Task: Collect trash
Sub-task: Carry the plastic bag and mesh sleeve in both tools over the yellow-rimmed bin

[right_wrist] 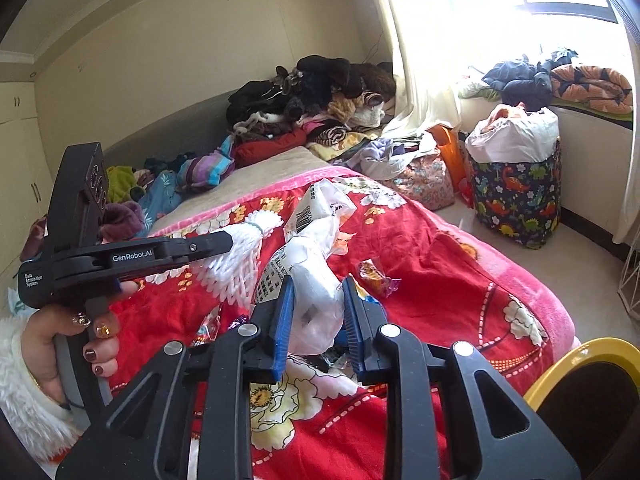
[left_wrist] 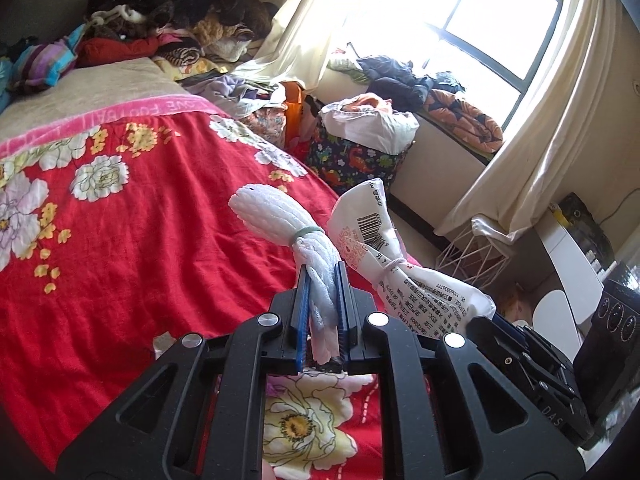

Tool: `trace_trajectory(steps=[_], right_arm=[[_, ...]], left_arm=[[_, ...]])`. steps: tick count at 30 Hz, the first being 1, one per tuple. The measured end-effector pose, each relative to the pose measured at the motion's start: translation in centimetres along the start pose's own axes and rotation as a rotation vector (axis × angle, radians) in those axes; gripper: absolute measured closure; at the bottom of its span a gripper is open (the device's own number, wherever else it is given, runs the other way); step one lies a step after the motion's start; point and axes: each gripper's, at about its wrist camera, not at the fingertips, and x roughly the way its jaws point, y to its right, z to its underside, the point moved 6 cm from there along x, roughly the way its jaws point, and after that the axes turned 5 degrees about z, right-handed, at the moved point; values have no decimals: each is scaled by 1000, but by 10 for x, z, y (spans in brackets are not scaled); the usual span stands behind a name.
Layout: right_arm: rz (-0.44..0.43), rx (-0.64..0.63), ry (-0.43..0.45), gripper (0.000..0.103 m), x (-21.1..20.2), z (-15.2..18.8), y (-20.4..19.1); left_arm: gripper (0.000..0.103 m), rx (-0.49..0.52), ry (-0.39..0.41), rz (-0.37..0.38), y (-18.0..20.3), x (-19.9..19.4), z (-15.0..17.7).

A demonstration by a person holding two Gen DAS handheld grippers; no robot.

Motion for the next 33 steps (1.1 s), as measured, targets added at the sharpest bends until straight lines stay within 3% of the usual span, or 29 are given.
trace_trajectory(steps=[21, 33], right_arm=[[74, 100, 64, 80, -45, 6, 48], [108, 133, 80, 80, -62, 11, 68]], left_arm=[[96, 107, -16, 74, 66, 6, 9], [96, 139, -28, 104, 84, 13, 13]])
